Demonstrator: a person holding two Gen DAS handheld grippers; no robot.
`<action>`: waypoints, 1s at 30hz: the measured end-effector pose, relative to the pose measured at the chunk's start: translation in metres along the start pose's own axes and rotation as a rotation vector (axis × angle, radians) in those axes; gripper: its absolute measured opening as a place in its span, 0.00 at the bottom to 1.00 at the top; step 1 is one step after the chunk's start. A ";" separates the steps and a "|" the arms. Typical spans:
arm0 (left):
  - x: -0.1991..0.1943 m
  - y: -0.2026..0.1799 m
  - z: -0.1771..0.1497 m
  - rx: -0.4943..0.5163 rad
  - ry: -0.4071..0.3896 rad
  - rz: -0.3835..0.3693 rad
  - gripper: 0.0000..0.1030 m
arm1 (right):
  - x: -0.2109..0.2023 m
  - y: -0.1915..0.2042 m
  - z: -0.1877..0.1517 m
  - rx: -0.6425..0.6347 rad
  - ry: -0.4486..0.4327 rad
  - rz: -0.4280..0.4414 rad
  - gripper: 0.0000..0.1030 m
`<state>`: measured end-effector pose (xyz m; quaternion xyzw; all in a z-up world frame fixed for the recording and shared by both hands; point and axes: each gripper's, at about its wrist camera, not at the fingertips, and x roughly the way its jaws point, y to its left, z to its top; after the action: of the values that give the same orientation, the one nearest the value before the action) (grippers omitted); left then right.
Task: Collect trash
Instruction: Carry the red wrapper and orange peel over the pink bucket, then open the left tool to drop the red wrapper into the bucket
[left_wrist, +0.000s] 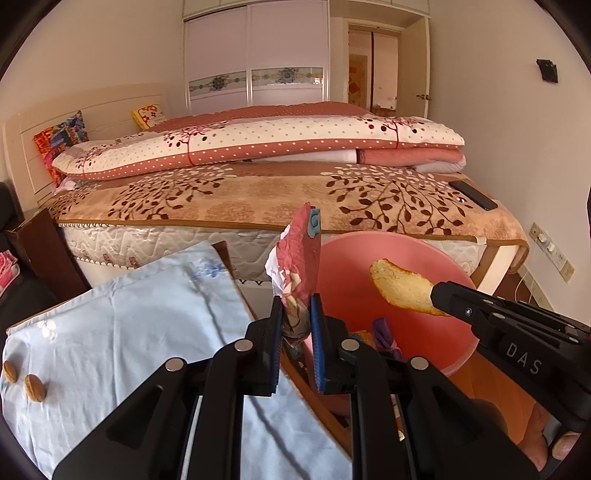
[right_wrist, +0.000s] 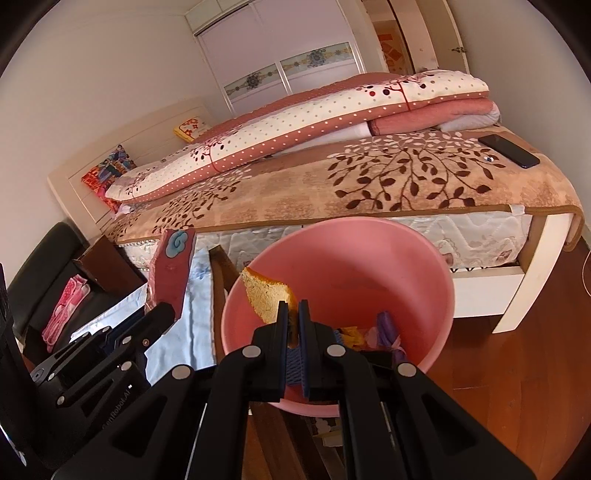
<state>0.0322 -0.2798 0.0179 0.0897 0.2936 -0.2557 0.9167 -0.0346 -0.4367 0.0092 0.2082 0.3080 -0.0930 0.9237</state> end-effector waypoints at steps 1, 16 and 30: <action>0.002 -0.002 0.000 0.003 0.003 -0.003 0.13 | 0.000 -0.002 0.000 0.004 0.001 -0.003 0.05; 0.028 -0.020 -0.002 0.029 0.060 -0.045 0.13 | 0.008 -0.025 -0.002 0.044 0.020 -0.048 0.05; 0.048 -0.027 -0.009 0.043 0.127 -0.082 0.13 | 0.019 -0.034 -0.004 0.060 0.044 -0.080 0.05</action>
<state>0.0473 -0.3203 -0.0176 0.1131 0.3490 -0.2931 0.8829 -0.0315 -0.4669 -0.0163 0.2253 0.3333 -0.1347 0.9055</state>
